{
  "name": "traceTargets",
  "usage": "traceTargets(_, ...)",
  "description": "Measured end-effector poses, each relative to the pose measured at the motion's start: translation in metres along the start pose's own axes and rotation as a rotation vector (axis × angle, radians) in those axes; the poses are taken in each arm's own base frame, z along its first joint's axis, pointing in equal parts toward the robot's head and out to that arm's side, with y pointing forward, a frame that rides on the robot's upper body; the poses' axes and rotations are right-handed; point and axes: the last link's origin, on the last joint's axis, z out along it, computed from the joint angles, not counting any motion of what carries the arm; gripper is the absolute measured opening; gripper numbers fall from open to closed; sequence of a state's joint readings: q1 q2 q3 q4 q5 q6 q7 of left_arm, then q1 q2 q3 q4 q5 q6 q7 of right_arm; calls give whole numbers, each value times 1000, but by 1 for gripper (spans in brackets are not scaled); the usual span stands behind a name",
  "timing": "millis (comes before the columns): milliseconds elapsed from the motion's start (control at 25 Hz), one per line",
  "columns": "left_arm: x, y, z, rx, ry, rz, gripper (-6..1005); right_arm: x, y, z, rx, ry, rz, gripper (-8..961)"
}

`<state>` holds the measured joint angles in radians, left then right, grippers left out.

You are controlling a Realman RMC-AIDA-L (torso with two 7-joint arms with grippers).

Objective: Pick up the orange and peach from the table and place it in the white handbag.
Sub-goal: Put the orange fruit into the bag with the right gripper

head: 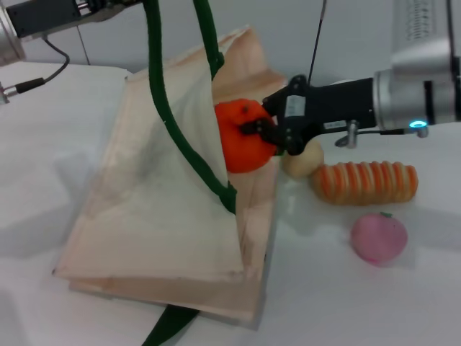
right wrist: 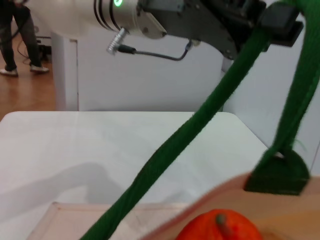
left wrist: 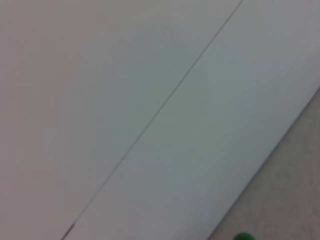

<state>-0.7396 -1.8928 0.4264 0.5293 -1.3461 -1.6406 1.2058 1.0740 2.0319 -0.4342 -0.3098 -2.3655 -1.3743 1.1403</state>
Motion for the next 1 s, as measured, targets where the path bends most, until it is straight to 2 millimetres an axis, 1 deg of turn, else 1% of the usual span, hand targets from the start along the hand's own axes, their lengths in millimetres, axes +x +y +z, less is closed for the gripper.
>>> traceTargets(240, 2, 4, 6, -28, 7, 5, 120, -3, -1, 19, 5, 33, -41, 60)
traceTargets(320, 3, 6, 7, -42, 15, 9, 120, -3, 1, 32, 5, 61, -56, 59)
traceTargets(360, 4, 7, 7, -47, 19, 10, 120, -3, 1, 32, 5, 61, -56, 59)
traceTargets(520, 6, 8, 9, -55, 23, 13, 120, -5, 5, 46, -7, 78, -90, 58)
traceTargets(760, 7, 9, 11, -60, 22, 15, 119, -19, 11, 66, -35, 82, -153, 57)
traceTargets(1000, 9, 8, 12, -50, 24, 17, 120, -29, 11, 86, -6, 120, -212, 57)
